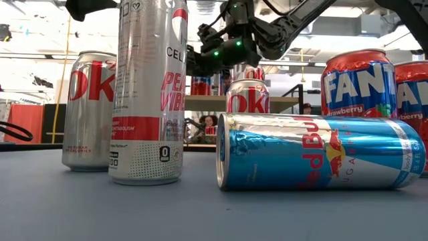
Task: Place canned beverage on shelf
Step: Adjust the black soda can
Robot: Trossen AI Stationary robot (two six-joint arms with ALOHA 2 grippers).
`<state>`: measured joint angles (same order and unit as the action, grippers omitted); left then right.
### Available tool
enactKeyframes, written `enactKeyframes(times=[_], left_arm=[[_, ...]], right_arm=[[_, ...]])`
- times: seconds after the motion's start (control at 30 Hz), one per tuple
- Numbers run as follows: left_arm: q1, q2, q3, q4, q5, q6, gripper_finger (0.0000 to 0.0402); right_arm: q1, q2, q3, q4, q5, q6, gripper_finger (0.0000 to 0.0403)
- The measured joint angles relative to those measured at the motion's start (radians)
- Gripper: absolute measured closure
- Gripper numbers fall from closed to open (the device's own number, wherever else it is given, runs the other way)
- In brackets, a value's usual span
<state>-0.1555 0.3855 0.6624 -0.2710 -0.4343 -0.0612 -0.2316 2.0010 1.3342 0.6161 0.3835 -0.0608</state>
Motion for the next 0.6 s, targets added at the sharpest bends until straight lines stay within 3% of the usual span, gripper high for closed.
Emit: enactKeyframes(times=[0.6], left_arm=[[0.0,0.0,0.0,0.0,0.0,0.008,0.0069]], right_arm=[[-0.002,0.0,0.0,-0.028,-0.002,-0.003,0.0403]])
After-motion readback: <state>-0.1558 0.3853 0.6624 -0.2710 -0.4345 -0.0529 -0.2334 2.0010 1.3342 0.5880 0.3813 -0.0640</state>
